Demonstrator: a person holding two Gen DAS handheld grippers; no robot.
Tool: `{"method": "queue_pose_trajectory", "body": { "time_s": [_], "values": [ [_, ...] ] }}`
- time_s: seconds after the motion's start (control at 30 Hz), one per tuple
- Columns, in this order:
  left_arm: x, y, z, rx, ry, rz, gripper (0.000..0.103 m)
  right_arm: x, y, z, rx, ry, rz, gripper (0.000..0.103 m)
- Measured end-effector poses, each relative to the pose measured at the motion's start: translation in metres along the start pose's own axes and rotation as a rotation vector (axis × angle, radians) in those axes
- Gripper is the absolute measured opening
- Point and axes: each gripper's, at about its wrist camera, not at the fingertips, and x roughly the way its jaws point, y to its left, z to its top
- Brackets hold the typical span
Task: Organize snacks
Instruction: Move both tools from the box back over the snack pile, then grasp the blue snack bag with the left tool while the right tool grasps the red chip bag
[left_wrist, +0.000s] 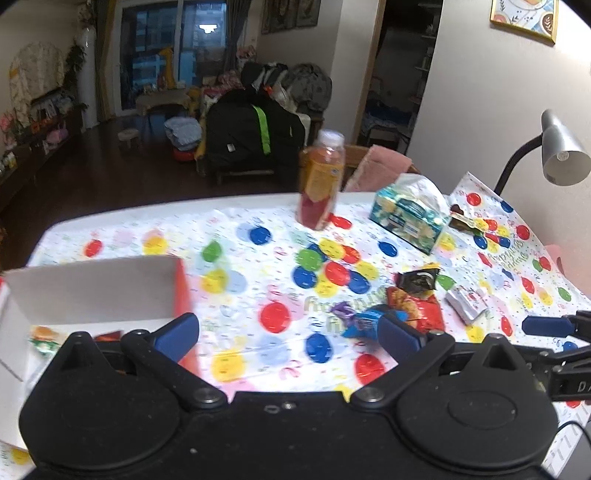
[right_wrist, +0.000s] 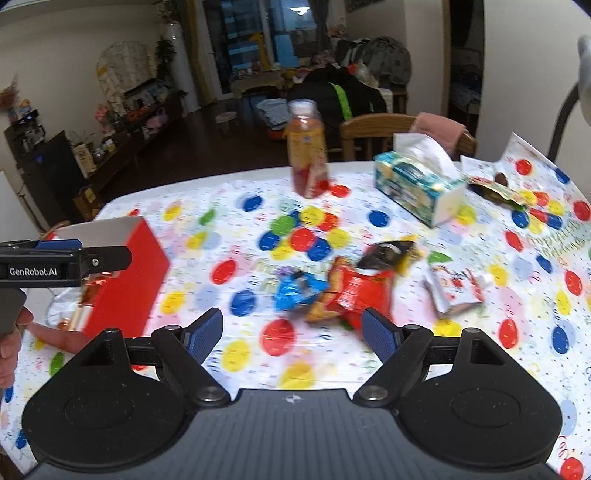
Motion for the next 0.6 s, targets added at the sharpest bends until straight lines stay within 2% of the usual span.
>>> {"method": "queue_pose_trajectory", "body": {
  "time_s": [0.33, 0.6],
  "values": [
    [0.070, -0.038, 0.013, -0.076, 0.132, -0.020, 0.102, 0.035, -0.054, -0.002, 0.020, 0.061, -0.035, 0.082],
    [0.123, -0.057, 0.025, -0.169, 0.225, -0.018, 0.098, 0.072, -0.076, 0.003, 0.014, 0.114, -0.018, 0.082]
  ]
}}
